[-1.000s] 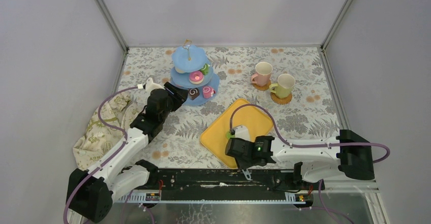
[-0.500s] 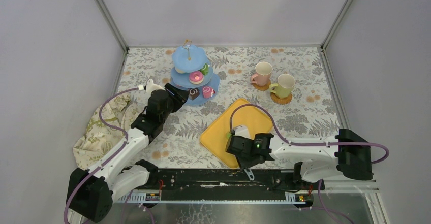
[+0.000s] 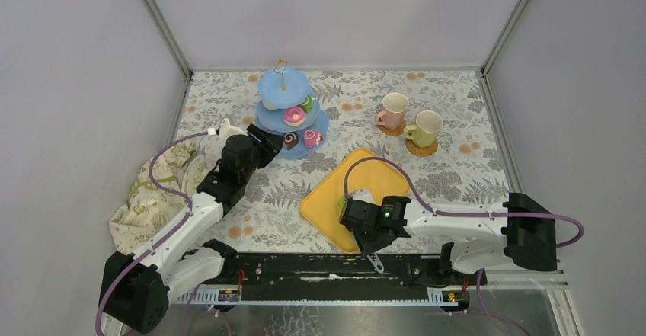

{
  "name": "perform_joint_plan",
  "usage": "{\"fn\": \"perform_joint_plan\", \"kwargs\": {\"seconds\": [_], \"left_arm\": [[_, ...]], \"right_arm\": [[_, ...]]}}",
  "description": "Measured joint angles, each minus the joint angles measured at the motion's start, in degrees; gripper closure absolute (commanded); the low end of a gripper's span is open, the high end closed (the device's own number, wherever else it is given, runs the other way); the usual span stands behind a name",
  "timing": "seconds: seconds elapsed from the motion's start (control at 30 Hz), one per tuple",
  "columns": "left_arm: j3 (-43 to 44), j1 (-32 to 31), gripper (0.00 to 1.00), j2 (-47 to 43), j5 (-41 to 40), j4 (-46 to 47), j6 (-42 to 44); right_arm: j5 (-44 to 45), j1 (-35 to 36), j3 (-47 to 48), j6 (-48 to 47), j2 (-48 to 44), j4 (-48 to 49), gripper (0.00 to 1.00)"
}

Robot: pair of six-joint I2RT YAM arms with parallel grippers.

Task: Serve the afternoon tea
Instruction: Pick up the desert from the tray.

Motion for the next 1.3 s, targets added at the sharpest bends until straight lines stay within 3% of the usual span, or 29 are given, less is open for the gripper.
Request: {"fn": "perform_joint_plan", "kwargs": {"seconds": [1.3], "left_arm": [[-0.22,-0.28,0.4,0.37,0.66,1.97,-0.39]], "right_arm": [[-5.55,-10.67,6.29,-11.69,12.98,0.94,0.57]]}}
